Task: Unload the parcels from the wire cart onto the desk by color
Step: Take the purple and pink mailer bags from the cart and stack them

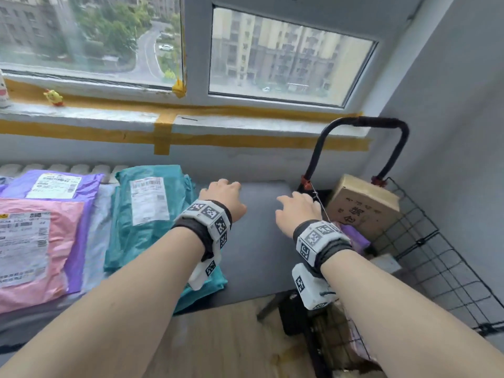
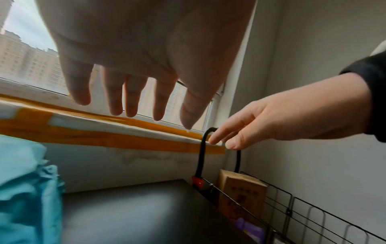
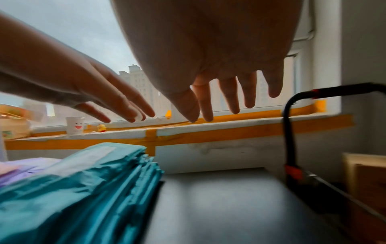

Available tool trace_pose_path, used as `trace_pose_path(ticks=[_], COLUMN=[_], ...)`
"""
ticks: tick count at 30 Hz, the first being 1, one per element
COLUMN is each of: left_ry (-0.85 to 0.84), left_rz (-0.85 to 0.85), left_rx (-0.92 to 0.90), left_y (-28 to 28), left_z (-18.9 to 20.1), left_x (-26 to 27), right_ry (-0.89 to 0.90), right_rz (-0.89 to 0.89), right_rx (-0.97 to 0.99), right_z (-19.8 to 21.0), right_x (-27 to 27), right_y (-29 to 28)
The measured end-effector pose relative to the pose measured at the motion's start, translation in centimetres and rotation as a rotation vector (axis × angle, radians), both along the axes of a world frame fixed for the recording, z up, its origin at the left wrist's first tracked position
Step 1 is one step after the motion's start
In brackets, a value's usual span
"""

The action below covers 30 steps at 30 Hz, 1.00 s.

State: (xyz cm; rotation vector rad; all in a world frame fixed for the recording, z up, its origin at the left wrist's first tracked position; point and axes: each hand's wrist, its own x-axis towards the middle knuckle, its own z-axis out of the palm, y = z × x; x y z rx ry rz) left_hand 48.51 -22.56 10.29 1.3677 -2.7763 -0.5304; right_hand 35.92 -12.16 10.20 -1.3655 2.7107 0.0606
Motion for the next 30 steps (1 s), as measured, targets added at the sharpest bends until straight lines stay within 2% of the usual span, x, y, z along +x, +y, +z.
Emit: trace_pose_path(ticks=[4,9,14,18,23,27,30], left_ry=[-0.043,-0.032,-0.027,-0.045,-0.105,-0.115,-0.146], left_rz=[-0.089,-0.161,-0.191,-0.165,-0.111,-0.064,-0.052], left_rx=[0.015,0.049,0.123,0.207,0.273,0.316,0.374], left_y=[4.5,12.8,21.5,26.0,27.1,26.3,25.3], left_z=[0.0,-0.4,-1.9,-3.7,-6.2,-9.0,-12.8], left_x=[-5.5,-14.6,-24.0,-29.2,-33.0,-35.5,-37.8], right_ry=[0.026,-0.046,-0.167,-0.288,-0.438,-0.539,-0.626], right_rz=[-0.011,-0.108,-0.262,-0.424,-0.540,-0.520,-0.546], right_rx=[-0.019,-0.074,-0.068,-0.132,-0.157,-0.136,-0.116], right_z=[-0.6,-1.3,-2.4,-4.5,-8.3,-11.4,-14.0], right_x=[-4.5,-13.2,-23.5,-30.6,-36.2,-37.9,-39.9], right_y=[6.1,15.4,25.7,31.7,34.3,33.2,32.3])
